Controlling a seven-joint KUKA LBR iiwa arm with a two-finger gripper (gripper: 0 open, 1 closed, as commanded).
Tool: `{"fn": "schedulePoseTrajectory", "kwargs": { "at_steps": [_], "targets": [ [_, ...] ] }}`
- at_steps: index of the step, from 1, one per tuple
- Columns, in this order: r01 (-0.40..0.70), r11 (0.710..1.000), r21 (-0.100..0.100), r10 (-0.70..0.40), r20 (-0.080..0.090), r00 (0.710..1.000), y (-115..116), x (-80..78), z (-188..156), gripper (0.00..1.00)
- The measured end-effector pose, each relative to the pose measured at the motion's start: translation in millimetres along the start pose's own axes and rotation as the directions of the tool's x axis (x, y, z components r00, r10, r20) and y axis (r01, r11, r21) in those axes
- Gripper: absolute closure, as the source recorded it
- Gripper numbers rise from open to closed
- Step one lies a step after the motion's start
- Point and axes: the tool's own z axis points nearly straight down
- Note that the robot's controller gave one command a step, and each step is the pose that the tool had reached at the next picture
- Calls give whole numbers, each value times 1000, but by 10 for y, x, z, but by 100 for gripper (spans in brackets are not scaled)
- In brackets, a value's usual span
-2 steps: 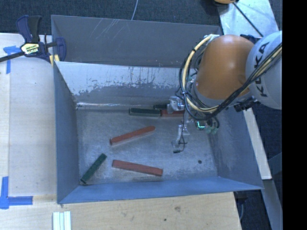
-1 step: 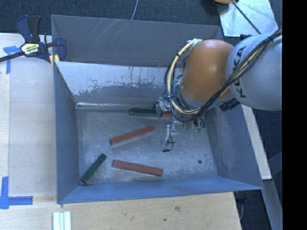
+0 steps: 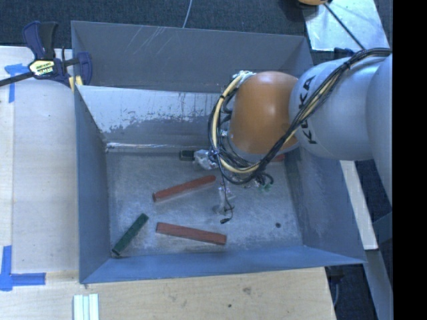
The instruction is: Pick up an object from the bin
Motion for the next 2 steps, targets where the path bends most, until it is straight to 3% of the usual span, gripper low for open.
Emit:
{"fn": "schedulePoseTrajectory", "kwargs": {
  "at_steps": [1, 2],
  "targets": [
    [-52, 999, 0, 52, 11, 999, 7, -334, 186, 100],
    [-53, 999, 0, 53, 11, 999, 5, -333, 187, 100]
  ]
}}
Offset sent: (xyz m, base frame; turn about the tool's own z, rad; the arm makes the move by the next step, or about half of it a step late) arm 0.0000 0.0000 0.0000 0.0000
